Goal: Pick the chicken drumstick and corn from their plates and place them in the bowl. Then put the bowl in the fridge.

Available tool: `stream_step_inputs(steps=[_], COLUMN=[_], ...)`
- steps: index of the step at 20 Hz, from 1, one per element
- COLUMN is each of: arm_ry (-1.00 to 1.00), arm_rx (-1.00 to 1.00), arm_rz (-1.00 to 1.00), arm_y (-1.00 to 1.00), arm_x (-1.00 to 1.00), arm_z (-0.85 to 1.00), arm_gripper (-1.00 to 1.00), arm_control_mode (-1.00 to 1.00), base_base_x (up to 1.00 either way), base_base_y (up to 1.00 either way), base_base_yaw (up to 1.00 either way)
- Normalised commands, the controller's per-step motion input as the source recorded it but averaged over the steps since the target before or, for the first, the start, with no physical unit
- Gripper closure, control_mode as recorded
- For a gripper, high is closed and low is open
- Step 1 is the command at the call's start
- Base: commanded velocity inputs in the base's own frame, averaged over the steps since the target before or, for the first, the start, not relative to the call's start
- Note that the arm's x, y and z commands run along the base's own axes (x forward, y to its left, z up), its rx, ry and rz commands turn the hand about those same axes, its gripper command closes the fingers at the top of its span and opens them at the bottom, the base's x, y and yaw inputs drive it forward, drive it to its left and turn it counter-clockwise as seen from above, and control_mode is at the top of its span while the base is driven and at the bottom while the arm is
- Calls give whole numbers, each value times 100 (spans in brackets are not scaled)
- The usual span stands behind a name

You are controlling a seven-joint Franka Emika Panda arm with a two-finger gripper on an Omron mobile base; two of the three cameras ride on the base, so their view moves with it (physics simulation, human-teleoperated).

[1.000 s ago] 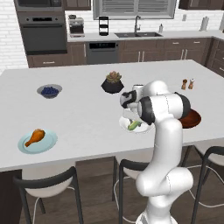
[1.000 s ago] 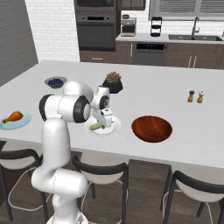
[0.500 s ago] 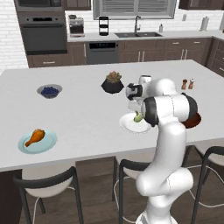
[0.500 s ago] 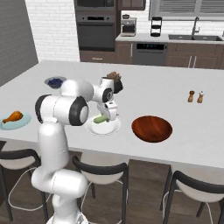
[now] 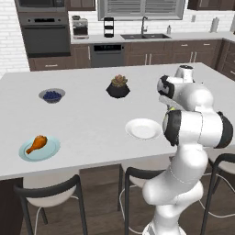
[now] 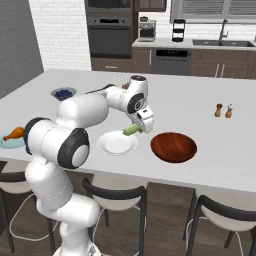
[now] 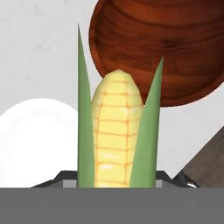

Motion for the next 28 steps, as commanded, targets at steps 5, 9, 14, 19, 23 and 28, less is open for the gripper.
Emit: stream_step_inputs(steps=[5,9,14,19,23,28], arm_ry=[-9,0,7,14,13,2], arm_rx=[-7,0,8,5,0,-8], arm_rz=[7,8,10,4,0,0], arm_y=[-88,-98,-73,-12,-2,0], arm_x=[-37,-15,31,51,22,7], arm_z=[68,0,-1,-42,-65,-71], arm_gripper=[100,100,100,100,100,100], arm_control_mode=[-100,-100,-100,-100,-100,-100], base_base_x=[0,0,0,0,0,0], base_base_y=[0,0,0,0,0,0], base_base_yaw=[0,0,0,0,0,0])
